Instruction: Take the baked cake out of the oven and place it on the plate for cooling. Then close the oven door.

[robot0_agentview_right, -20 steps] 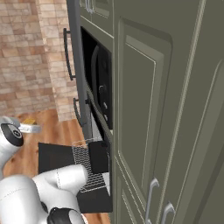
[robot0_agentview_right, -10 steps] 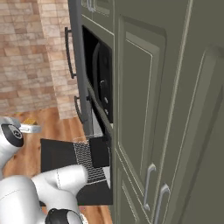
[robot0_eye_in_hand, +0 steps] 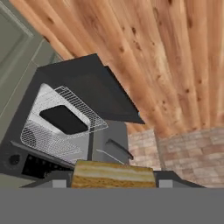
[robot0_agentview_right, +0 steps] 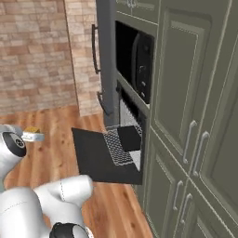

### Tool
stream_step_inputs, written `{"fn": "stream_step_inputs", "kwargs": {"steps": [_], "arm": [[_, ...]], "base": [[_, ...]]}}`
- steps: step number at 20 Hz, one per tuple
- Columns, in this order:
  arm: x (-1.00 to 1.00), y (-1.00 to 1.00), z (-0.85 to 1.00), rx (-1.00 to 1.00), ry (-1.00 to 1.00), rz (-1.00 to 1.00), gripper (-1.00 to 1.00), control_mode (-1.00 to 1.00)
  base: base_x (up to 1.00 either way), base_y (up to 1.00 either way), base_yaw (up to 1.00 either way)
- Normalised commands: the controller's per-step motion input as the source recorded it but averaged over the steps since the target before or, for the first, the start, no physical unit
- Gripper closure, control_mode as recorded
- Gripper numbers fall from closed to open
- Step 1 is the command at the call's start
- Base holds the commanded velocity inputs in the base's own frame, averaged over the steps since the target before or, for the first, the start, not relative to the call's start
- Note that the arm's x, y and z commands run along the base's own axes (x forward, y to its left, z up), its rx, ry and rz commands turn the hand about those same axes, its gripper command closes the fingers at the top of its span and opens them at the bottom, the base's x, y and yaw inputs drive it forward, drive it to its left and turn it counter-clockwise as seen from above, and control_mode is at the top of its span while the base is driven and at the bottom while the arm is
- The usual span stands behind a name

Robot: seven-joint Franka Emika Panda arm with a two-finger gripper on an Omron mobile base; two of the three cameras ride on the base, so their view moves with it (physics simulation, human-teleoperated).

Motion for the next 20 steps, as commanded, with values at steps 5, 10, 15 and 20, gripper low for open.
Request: {"fn": "stream_step_inputs", "kwargs": {"steps": [5, 10, 15, 20], "arm": [[0.0, 0.0, 0.0, 0.0, 0.0, 0.0, 1.0, 1.0], [0.0, 0.0, 0.0, 0.0, 0.0, 0.0, 1.0, 1.0], [0.0, 0.0, 0.0, 0.0, 0.0, 0.0, 1.0, 1.0], [0.0, 0.0, 0.0, 0.0, 0.0, 0.0, 1.0, 1.0]], "base": [[-0.46, 0.76, 0.59], [-0.17, 0.53, 0.77], [-0.16, 0.39, 0.73], [-0.22, 0.28, 0.68]]}}
